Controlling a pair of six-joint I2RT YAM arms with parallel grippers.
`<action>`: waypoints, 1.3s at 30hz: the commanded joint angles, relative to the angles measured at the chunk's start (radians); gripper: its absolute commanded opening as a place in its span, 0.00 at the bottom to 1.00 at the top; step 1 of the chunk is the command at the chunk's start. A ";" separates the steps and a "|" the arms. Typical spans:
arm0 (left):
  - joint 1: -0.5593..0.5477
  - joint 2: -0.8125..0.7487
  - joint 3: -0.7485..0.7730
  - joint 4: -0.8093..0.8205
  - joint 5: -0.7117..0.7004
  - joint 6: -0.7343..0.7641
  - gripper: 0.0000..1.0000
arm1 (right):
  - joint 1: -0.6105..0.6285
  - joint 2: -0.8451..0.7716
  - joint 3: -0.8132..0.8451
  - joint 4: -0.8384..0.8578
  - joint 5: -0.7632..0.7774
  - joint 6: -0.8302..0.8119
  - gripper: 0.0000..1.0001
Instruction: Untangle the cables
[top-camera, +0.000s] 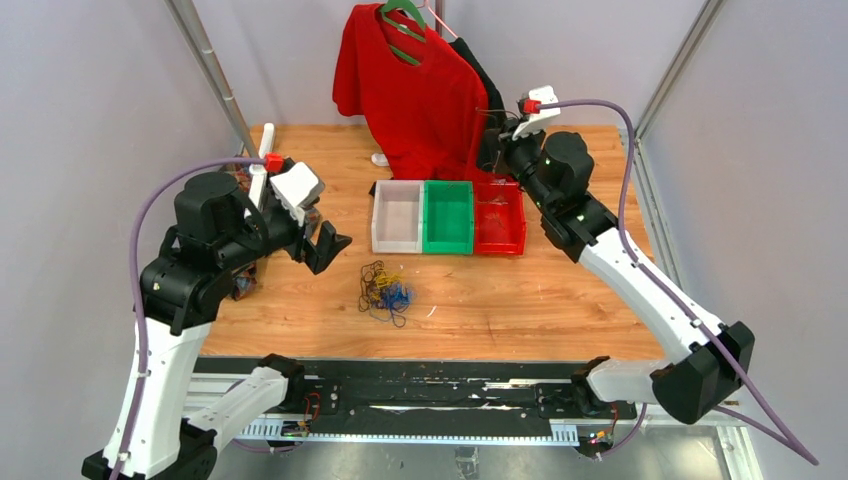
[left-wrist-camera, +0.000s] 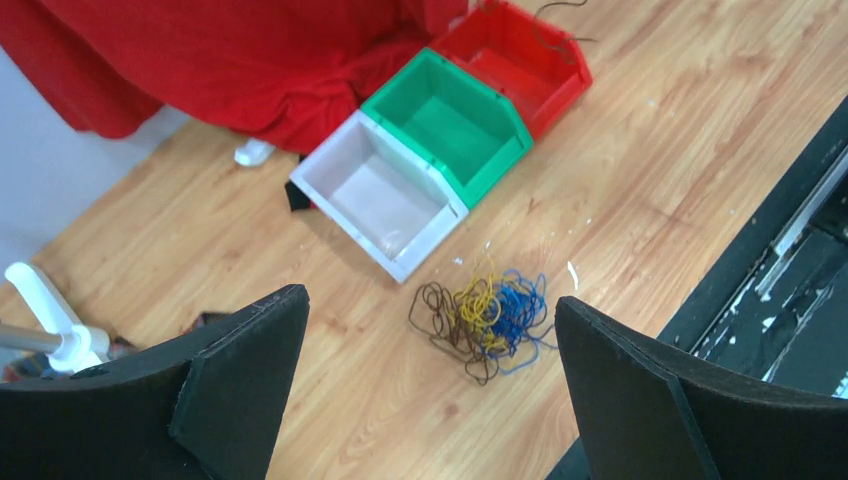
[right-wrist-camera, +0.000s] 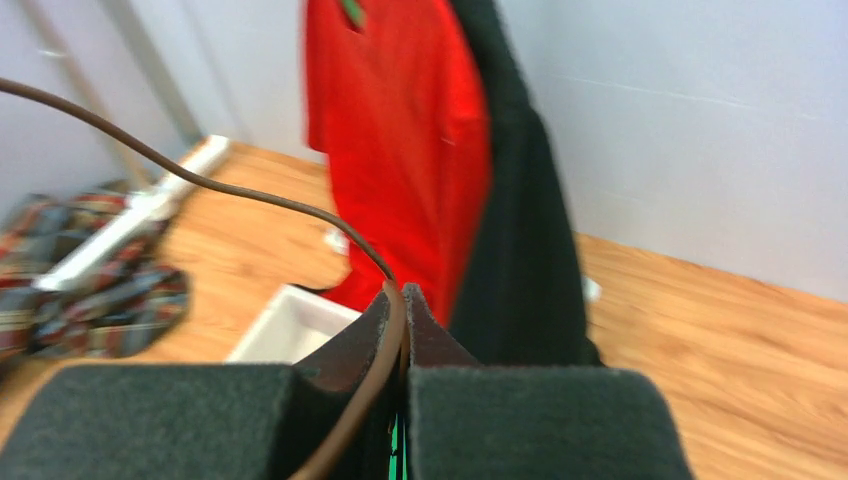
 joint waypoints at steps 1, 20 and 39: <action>-0.003 -0.011 -0.031 -0.047 -0.036 0.046 0.98 | -0.038 0.048 -0.040 -0.005 0.169 -0.106 0.01; -0.004 -0.006 -0.072 -0.067 -0.034 0.028 0.98 | -0.064 0.147 -0.024 0.055 0.206 -0.125 0.01; -0.003 0.023 -0.081 -0.128 -0.125 -0.017 0.98 | 0.200 0.402 0.348 -0.016 0.058 -0.144 0.01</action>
